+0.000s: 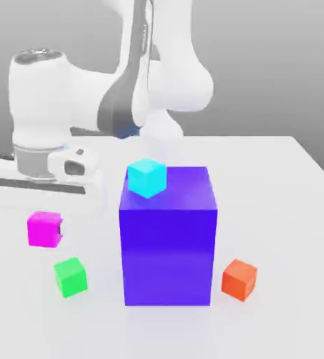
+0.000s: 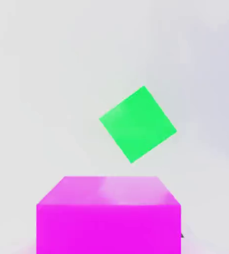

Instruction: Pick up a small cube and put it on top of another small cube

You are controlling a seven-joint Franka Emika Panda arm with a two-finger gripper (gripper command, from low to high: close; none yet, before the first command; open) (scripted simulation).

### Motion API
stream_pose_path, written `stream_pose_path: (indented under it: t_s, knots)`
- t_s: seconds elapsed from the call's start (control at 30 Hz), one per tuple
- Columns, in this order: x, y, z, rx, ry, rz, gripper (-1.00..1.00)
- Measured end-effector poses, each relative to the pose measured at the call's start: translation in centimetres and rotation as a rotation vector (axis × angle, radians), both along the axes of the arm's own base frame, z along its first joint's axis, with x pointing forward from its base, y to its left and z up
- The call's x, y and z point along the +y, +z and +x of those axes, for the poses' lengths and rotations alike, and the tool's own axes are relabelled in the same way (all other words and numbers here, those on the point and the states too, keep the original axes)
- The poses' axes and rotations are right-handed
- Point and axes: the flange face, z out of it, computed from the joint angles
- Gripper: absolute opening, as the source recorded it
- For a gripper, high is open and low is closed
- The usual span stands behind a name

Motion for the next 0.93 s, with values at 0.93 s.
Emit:
stream_pose_path:
  t_s: [0.93]
  knots:
    - [0.2,-8.1,-1.8,0.086,0.090,0.008,-1.00]
